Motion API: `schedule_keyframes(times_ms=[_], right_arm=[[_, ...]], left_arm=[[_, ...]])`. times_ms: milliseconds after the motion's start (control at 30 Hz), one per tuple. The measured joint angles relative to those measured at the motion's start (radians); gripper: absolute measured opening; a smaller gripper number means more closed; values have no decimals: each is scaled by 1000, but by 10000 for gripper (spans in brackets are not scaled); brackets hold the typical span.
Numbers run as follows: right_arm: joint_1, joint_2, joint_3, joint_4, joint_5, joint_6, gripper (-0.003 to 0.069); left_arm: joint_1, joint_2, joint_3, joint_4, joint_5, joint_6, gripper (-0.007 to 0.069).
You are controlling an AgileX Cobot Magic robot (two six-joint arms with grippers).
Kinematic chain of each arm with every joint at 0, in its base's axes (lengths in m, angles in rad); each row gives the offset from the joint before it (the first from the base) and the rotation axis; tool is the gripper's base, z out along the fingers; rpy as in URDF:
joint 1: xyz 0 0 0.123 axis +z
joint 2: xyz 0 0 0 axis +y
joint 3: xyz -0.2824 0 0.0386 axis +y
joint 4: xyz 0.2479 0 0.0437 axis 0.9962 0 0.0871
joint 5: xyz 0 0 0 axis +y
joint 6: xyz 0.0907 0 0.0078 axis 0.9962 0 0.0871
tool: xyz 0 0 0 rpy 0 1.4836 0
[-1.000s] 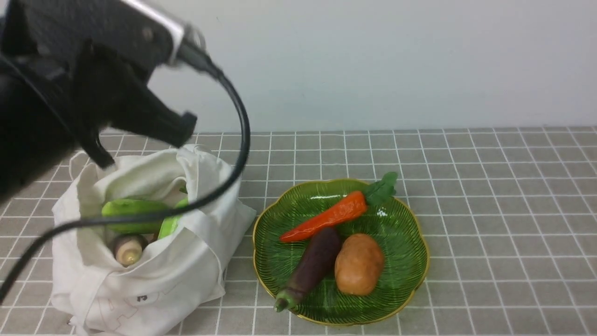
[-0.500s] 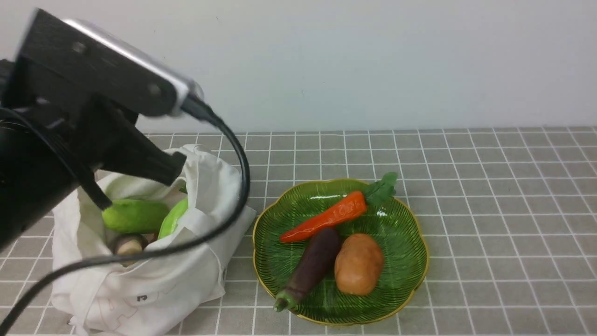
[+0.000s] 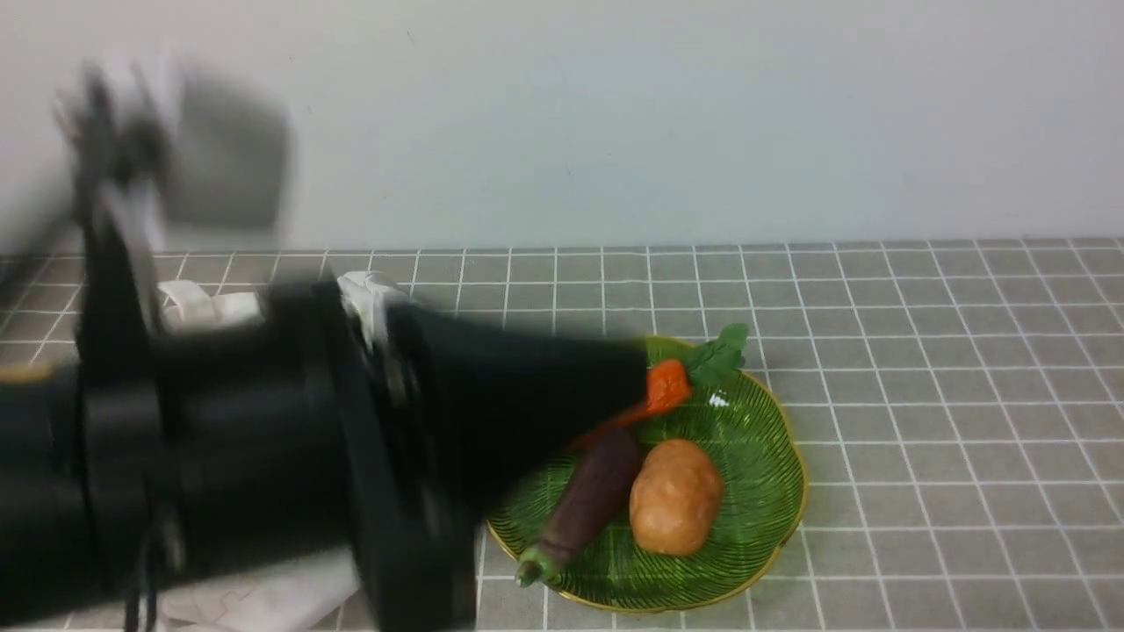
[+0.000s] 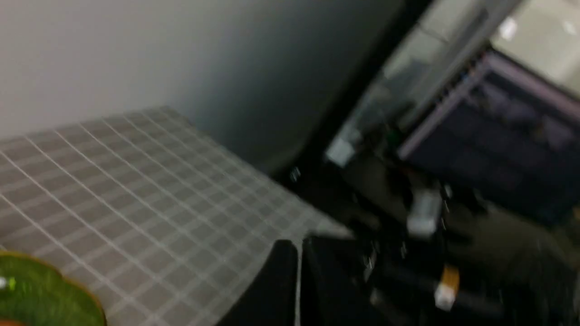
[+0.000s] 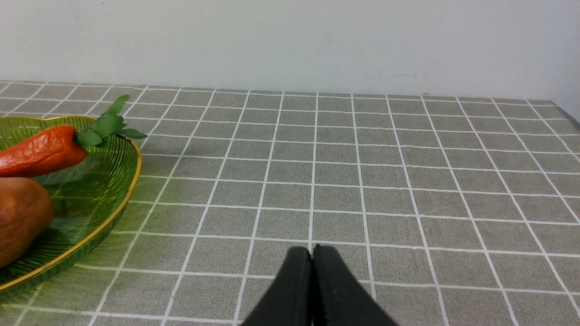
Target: Take vegetables from bag on grey coffee tablecloth place on plate.
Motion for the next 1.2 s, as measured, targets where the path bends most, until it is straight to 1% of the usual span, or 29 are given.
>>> schedule_keyframes(times_ms=[33,67,133,167,200,267,333,367,533,700,900,1200], right_arm=[[0,0,0,0,0,0,-15],[0,0,0,0,0,0,-15],[0,0,0,0,0,0,-15],[0,0,0,0,0,0,-15],[0,0,0,0,0,0,-15],[0,0,0,0,0,0,-15],[0,0,0,0,0,0,-15],[0,0,0,0,0,0,-15],[0,0,0,0,0,0,-15],[0,0,0,0,0,0,-15],[0,0,0,0,0,0,-15],[0,0,0,0,0,0,-15]], left_arm=[[1,-1,0,179,47,-115,-1],[3,-1,0,256,67,-173,-1],[54,-1,0,587,142,-470,-1],[54,-1,0,608,142,-490,-1],[94,-7,0,723,162,-597,-1],[161,-29,0,882,175,-726,-1],[207,-60,-3,947,181,-767,-1],[239,-94,-10,973,183,-783,-1],[337,-280,-21,1005,139,-796,-1],[389,-452,-24,1027,136,-788,-1],[393,-555,-24,1038,136,-784,-1],[393,-591,-24,1058,164,-781,-1]])
